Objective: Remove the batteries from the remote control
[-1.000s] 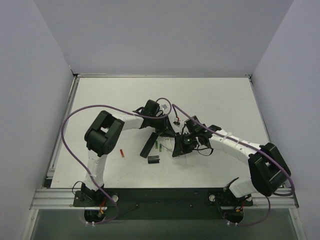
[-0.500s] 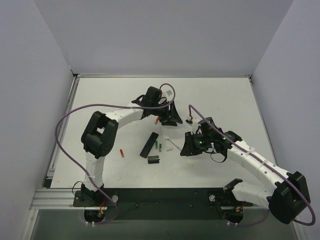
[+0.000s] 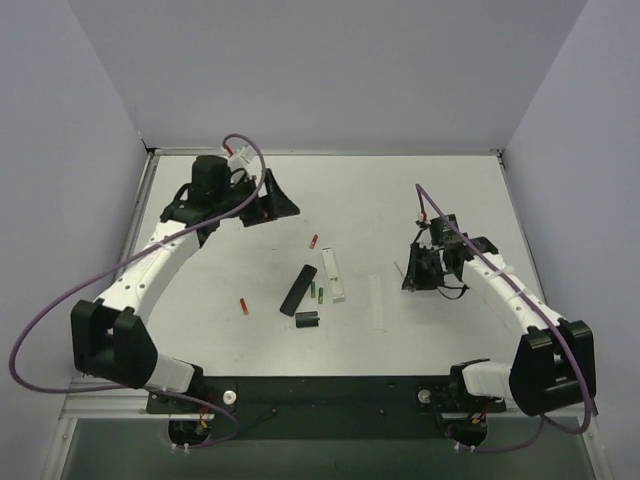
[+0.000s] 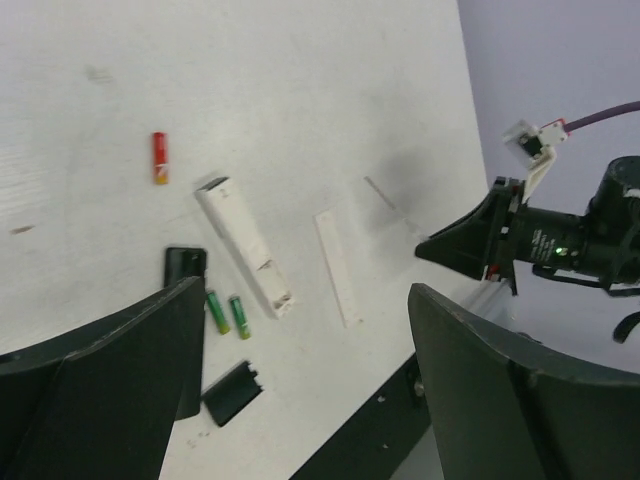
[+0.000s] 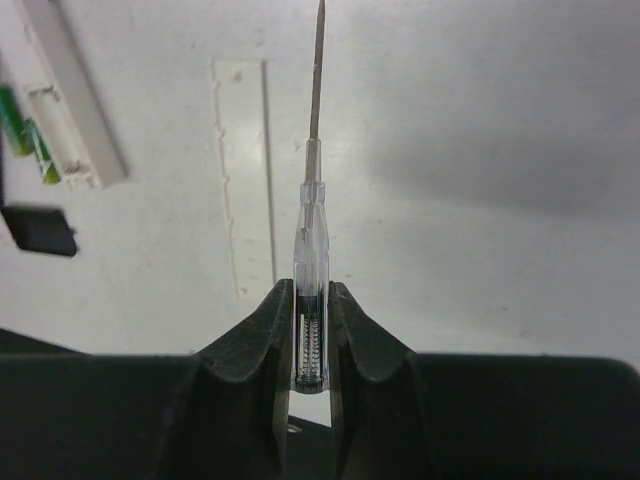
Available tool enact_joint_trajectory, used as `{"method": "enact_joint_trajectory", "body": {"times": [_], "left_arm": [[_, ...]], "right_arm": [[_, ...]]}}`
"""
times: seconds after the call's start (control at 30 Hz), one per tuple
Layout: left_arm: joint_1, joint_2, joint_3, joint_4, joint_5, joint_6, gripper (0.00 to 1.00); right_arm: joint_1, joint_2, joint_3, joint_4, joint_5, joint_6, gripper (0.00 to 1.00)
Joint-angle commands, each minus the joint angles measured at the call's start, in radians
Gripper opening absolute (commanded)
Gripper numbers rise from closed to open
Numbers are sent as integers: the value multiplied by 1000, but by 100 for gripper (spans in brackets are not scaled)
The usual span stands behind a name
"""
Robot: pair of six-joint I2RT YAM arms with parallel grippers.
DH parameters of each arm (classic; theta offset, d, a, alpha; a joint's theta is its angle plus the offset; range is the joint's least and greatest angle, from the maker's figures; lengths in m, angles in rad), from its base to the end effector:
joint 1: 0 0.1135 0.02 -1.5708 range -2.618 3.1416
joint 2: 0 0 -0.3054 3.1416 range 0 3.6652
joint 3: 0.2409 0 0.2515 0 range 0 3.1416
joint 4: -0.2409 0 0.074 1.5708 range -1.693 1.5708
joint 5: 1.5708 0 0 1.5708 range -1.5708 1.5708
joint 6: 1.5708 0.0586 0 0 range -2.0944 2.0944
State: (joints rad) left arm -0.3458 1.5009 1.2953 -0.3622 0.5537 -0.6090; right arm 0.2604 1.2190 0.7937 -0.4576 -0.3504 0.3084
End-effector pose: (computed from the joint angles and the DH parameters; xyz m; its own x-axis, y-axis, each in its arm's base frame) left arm 0.3230 -0.1491 0.3604 -0.8185 -0.2223 -0.5298 0.2892 0.6374 -0.7142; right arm 0.2305 0.0822 0.2544 -0.8486 0.0689 -0.5245 -0.2045 0.8717 0.4454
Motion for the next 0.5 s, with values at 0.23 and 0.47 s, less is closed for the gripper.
{"method": "enact_joint_trajectory", "body": {"times": [0.23,0.47], "left_arm": [[82,-376,-359,-5,-210,187,94],[82,-412,-372,-9,-253,210,94]], "right_arm": [[-70,270,147,13,421,-51,2],[-69,355,130,30,407,-29,14]]}}
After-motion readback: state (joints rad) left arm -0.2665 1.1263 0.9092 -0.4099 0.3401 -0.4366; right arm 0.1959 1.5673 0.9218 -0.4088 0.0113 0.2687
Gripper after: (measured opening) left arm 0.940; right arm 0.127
